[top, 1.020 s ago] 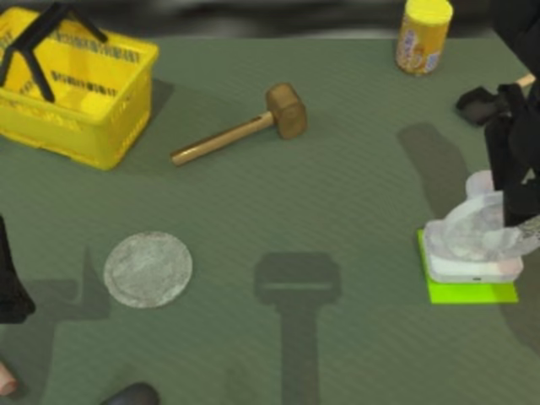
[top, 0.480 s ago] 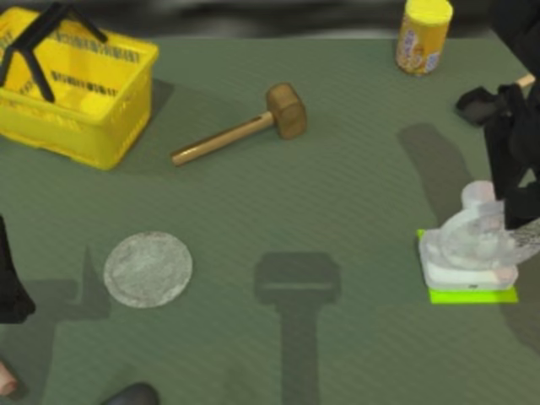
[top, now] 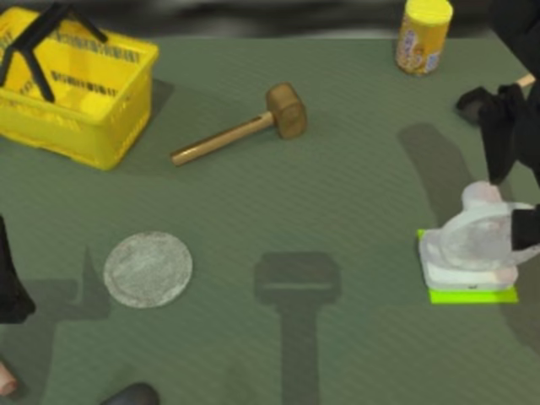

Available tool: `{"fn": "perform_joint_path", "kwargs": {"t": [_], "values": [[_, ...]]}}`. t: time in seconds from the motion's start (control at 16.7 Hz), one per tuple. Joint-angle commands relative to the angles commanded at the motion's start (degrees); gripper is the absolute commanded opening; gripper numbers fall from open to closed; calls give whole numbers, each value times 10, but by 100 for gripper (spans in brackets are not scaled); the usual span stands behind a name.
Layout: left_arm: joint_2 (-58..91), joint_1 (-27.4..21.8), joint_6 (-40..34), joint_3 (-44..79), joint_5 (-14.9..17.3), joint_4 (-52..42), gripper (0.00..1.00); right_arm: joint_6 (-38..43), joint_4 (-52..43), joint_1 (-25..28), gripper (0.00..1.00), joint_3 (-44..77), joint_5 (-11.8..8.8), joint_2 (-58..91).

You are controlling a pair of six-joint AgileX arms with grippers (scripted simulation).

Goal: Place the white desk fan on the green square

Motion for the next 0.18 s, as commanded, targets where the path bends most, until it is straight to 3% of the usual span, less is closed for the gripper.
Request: {"fn": "perform_joint_path", "kwargs": {"t": [0.18], "values": [[0,0,0,0,0,0,100,0,0,0,100,0,0,0]]}}
